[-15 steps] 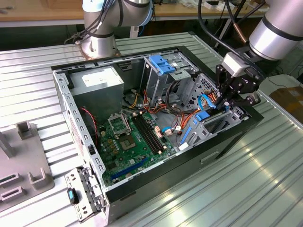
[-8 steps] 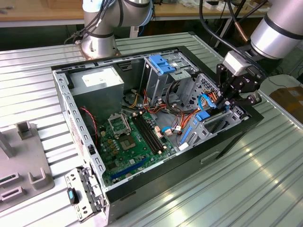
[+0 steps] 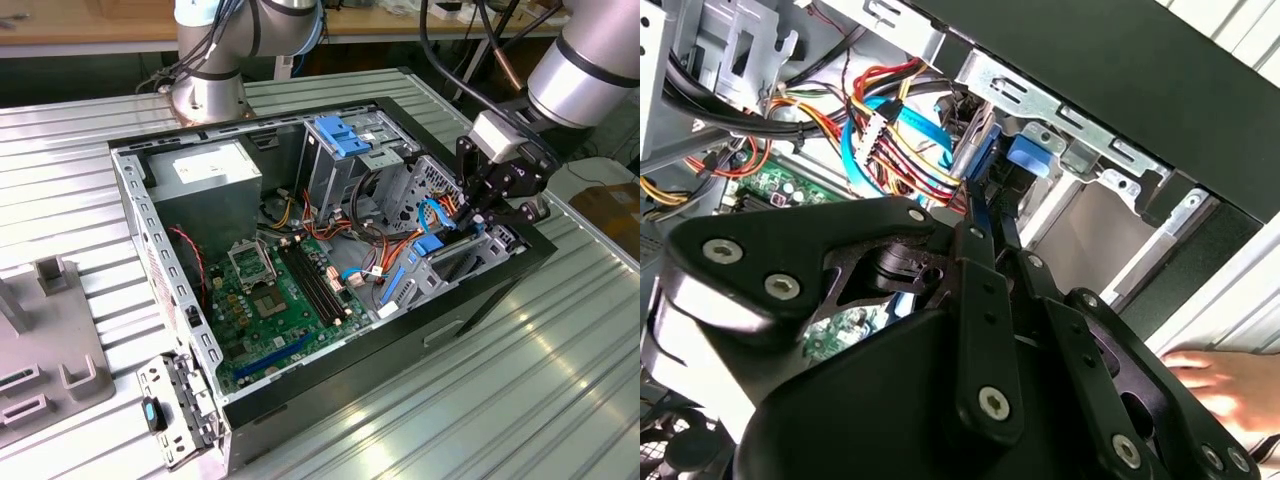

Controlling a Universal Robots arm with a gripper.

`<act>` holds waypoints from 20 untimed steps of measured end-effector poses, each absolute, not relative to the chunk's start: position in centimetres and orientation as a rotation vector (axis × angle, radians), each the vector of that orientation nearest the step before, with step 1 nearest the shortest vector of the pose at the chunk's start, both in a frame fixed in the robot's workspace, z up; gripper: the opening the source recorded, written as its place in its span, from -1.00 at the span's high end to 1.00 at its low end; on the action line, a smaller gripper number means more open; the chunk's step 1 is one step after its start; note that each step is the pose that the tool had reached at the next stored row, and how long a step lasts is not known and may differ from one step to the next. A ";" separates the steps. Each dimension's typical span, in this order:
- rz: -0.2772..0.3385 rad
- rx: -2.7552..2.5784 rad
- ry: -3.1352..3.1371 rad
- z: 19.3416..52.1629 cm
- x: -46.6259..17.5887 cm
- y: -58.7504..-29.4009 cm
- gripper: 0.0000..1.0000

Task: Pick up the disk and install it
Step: 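Insert the second disk wire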

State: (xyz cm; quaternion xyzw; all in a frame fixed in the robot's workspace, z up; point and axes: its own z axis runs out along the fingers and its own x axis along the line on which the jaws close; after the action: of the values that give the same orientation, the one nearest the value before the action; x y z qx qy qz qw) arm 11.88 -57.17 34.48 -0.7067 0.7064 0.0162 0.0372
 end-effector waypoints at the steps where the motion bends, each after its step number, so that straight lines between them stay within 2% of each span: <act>1: 0.050 -2.169 2.168 34.4 11.9 -57.2 0.67; 20: 0.050 -2.169 2.168 34.0 11.9 -57.2 0.67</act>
State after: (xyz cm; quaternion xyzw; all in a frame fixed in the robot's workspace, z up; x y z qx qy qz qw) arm 11.88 -57.17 33.98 -0.7067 0.7063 0.0162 0.0372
